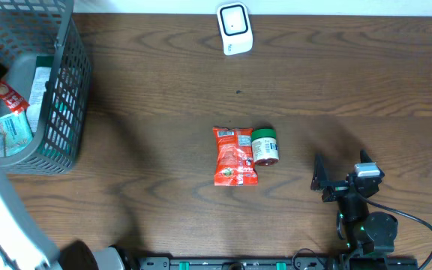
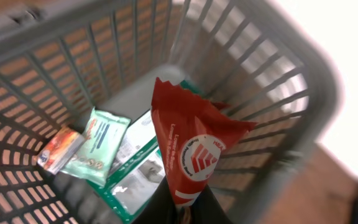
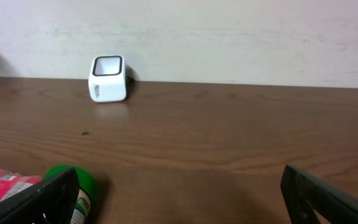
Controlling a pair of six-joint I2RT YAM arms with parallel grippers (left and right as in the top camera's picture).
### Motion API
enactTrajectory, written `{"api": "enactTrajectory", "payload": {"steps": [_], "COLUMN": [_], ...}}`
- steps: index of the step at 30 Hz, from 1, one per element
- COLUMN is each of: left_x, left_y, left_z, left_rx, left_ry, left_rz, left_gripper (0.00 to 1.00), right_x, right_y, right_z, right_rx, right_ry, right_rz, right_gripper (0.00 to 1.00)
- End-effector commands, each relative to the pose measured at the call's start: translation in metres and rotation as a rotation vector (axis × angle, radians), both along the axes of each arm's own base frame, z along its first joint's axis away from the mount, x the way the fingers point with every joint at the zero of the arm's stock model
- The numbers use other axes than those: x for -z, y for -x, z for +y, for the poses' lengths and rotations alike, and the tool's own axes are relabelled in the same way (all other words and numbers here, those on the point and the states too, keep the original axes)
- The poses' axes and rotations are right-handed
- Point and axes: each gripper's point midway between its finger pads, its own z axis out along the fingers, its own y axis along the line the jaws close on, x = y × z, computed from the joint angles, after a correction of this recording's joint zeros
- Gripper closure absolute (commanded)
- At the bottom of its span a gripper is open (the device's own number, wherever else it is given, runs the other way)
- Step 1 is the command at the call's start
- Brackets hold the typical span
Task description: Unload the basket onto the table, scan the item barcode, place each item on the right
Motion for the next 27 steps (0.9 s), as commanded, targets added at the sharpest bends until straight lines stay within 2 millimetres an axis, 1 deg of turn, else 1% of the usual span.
{"api": "enactTrajectory", "payload": {"steps": [1,3,5,6,9,10,11,12,13,14,17,19,20,21,22,23,27], "left_x": [-0.031,-0.037,-0.031,-0.027,-0.002,0.009,0.017,0.032,0.042,0.059,0.097,0.128,0.138,0.156,0.168,0.192,0.236], "left_y": [0.014,0.023,0.034,0.038,0.047,0.048,0.049,0.049,0.049,0.048,0.047,0.047,0.046,0.046,0.046,0.045,0.046], "left_z": [-0.037,-0.068,-0.103,-0.115,-0.151,-0.165,-0.175,-0.19,-0.199,-0.215,-0.246,-0.269,-0.277,-0.29,-0.298,-0.314,-0.329], "left_rx": [0.098,0.195,0.317,0.357,0.48,0.53,0.561,0.606,0.634,0.682,0.772,0.827,0.84,0.864,0.878,0.903,0.876], "left_ry": [0.076,0.14,0.207,0.223,0.263,0.274,0.285,0.304,0.314,0.328,0.349,0.364,0.369,0.376,0.381,0.379,0.337], "left_rz": [-0.114,-0.134,-0.098,-0.075,0.039,0.082,0.109,0.153,0.179,0.219,0.29,0.33,0.334,0.346,0.349,0.351,0.363], "left_gripper": [0.93,0.93,0.93,0.93,0.93,0.93,0.92,0.92,0.93,0.93,0.92,0.93,0.93,0.93,0.93,0.93,0.93], "right_x": [0.001,0.001,0.001,0.001,0.001,0.001,0.001,0.001,0.001,0.001,0.001,0.001,0.001,0.001,0.001,0.001,0.001], "right_y": [0.0,0.0,0.0,0.0,0.0,0.0,0.0,0.0,0.0,0.0,0.0,0.0,0.0,0.0,0.0,0.0,0.0], "right_z": [-0.003,-0.003,-0.003,-0.003,-0.003,-0.003,-0.003,-0.003,-0.003,-0.003,-0.003,-0.003,-0.003,-0.003,-0.003,-0.003,-0.003], "right_rx": [0.012,0.012,0.012,0.012,0.012,0.012,0.012,0.012,0.012,0.012,0.012,0.012,0.012,0.012,0.012,0.012,0.012], "right_ry": [-0.003,-0.003,-0.003,-0.003,-0.003,-0.003,-0.003,-0.003,-0.003,-0.003,-0.003,-0.003,-0.003,-0.003,-0.003,-0.003,-0.003], "right_rz": [0.002,0.002,0.002,0.002,0.002,0.002,0.002,0.002,0.002,0.002,0.002,0.002,0.002,0.002,0.002,0.002,0.002], "right_gripper": [0.01,0.01,0.01,0.01,0.01,0.01,0.01,0.01,0.01,0.01,0.01,0.01,0.01,0.01,0.01,0.01,0.01]}}
